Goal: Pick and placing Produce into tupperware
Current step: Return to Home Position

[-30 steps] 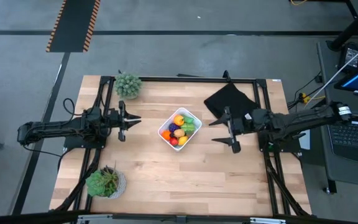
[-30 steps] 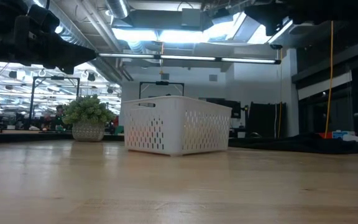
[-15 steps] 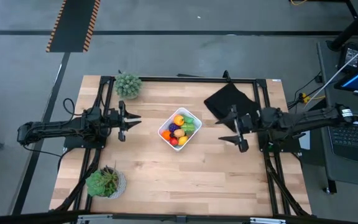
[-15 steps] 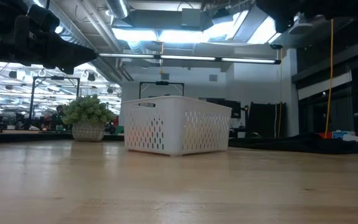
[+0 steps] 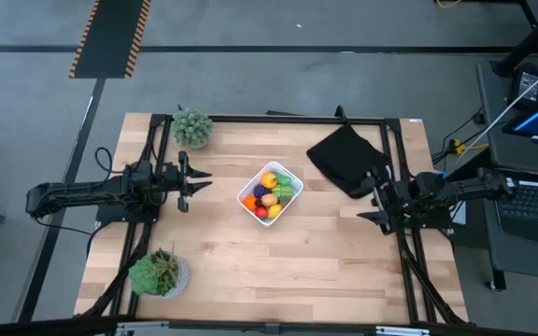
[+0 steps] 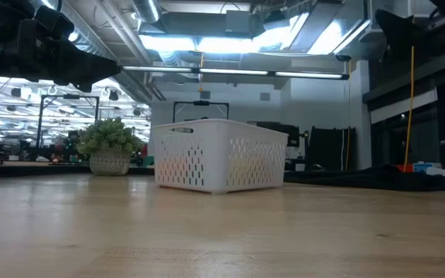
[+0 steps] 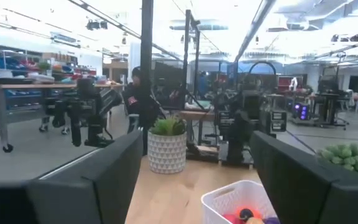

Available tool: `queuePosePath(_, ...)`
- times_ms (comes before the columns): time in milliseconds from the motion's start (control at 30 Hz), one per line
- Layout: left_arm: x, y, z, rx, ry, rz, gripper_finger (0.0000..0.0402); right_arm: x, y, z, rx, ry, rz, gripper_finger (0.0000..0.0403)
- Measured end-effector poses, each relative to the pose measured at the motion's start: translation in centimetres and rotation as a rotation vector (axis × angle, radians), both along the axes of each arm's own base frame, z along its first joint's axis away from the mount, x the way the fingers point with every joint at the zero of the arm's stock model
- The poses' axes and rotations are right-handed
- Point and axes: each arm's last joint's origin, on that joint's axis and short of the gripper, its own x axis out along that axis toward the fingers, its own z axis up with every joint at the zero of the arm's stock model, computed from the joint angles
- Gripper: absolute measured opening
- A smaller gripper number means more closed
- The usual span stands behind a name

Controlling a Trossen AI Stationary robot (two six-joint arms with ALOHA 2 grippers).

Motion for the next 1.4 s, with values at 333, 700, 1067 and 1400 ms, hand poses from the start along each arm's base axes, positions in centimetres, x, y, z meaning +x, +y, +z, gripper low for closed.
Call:
queuePosePath(333, 0.0, 0.0, 0.0, 0.0, 0.0, 0.0, 0.0079, -0.8, -0.4, -1.3, -0.07, 0.065, -0.048, 0.03)
queuePosePath(700, 0.0, 0.0, 0.0, 0.0, 0.0, 0.0, 0.0057, -0.8, -1.2, -1.7, -0.152, 0.091, -0.149, 0.03)
queuePosePath(1067, 0.0, 0.0, 0.0, 0.0, 0.0, 0.0, 0.0033, -0.8, -1.0, -1.7, -0.03, 0.112, -0.098, 0.03)
queuePosePath(1400, 0.0, 0.0, 0.0, 0.0, 0.0, 0.0, 0.0013, -0.8, -0.9, -1.8, -0.033, 0.121, -0.093, 0.03)
